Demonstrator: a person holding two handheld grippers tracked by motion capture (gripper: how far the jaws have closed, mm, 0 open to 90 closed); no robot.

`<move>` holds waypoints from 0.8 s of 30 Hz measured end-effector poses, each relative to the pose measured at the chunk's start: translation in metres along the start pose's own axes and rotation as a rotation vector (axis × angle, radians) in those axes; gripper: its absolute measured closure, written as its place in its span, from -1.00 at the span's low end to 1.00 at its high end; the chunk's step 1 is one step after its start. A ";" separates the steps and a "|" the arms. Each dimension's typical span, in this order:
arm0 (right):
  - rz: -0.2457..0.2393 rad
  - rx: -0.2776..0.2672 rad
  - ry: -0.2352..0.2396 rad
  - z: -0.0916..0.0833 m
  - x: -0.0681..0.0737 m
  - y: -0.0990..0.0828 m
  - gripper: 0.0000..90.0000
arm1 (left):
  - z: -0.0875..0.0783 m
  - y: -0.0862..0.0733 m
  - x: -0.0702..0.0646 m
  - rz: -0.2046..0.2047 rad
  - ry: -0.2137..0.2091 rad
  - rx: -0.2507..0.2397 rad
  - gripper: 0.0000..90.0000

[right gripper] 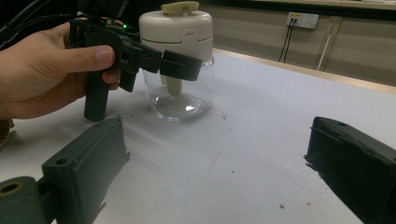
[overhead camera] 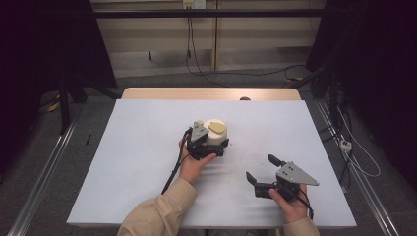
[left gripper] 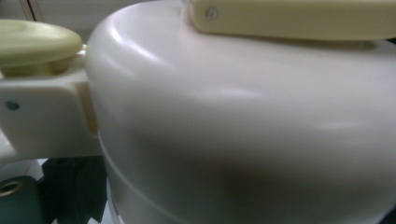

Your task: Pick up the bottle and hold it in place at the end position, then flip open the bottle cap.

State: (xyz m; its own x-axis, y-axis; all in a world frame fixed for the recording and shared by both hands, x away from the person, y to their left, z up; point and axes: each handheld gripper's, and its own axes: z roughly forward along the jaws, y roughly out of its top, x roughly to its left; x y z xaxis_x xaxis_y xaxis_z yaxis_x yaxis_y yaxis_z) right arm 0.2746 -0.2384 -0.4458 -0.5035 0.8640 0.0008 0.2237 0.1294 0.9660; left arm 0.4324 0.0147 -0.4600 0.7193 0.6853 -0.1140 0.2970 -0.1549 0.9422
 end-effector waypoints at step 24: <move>0.061 0.077 0.036 0.037 0.005 0.024 -0.90 | 0.000 0.001 0.000 0.006 -0.006 0.009 -0.90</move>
State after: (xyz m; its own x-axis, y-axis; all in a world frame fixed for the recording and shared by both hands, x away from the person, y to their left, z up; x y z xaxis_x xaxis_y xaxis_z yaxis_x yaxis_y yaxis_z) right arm 0.3088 -0.2130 -0.4320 -0.5162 0.8537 0.0691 0.3173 0.1157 0.9412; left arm 0.4325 0.0152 -0.4594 0.7250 0.6798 -0.1105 0.2982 -0.1653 0.9401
